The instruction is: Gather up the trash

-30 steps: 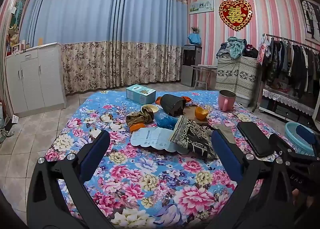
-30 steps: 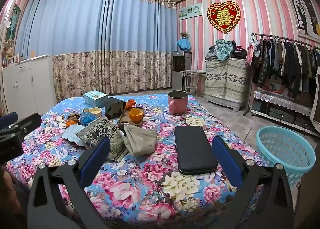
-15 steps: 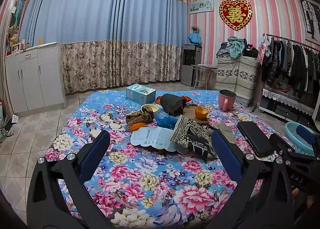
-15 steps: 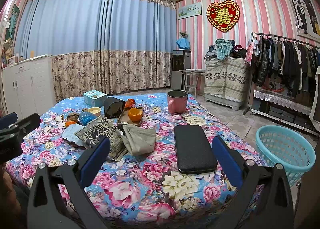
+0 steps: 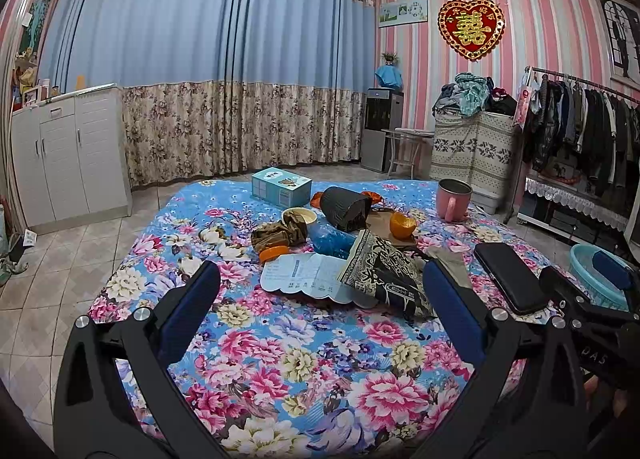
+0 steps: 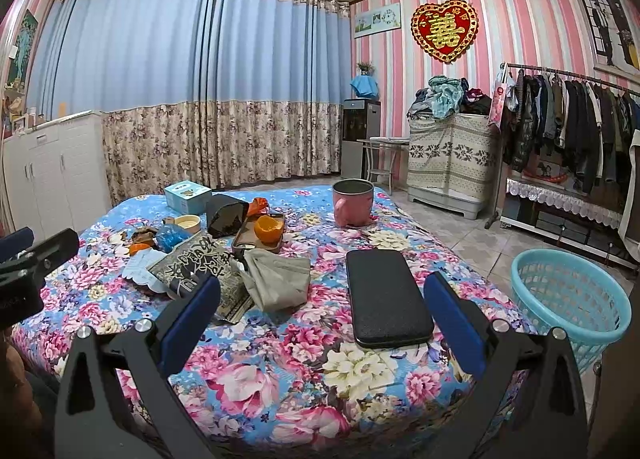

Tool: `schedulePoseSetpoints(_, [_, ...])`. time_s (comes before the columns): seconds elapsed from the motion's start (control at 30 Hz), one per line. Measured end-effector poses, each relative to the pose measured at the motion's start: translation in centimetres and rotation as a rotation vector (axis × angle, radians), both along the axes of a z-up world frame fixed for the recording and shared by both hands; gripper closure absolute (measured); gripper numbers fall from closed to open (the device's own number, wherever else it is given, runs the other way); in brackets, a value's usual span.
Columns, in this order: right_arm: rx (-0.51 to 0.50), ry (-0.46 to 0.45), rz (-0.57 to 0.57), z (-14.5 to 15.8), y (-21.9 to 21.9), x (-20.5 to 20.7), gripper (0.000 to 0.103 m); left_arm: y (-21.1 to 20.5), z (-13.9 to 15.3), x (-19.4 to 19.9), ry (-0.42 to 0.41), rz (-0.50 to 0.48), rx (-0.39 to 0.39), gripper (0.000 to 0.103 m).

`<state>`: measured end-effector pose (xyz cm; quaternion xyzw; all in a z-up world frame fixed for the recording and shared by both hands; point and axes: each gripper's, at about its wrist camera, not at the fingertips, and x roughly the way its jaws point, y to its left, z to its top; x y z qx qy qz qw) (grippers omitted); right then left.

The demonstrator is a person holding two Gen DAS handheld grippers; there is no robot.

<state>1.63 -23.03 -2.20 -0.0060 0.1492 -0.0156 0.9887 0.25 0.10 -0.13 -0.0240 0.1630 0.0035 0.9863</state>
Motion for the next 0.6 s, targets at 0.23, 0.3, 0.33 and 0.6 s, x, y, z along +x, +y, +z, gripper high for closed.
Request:
schedulePoseSetpoints(0.23, [0.001,0.001,-0.001,0.0,0.01,0.02,0.004,-0.01,0.02,-0.03,0.0,0.0,0.0,0.005])
schedulePoseSetpoints(0.3, [0.002,0.001,-0.001,-0.08,-0.32,-0.15,0.004,0.02,-0.47,0.03,0.0,0.0,0.001,0.005])
schedulePoseSetpoints(0.33, [0.002,0.001,-0.001,-0.09,-0.29,-0.11,0.004,0.02,-0.38,0.01,0.0,0.0,0.0,0.005])
schedulePoseSetpoints(0.6, [0.002,0.002,-0.001,-0.09,-0.32,-0.11,0.004,0.02,-0.39,0.03,0.001,0.0,0.0,0.005])
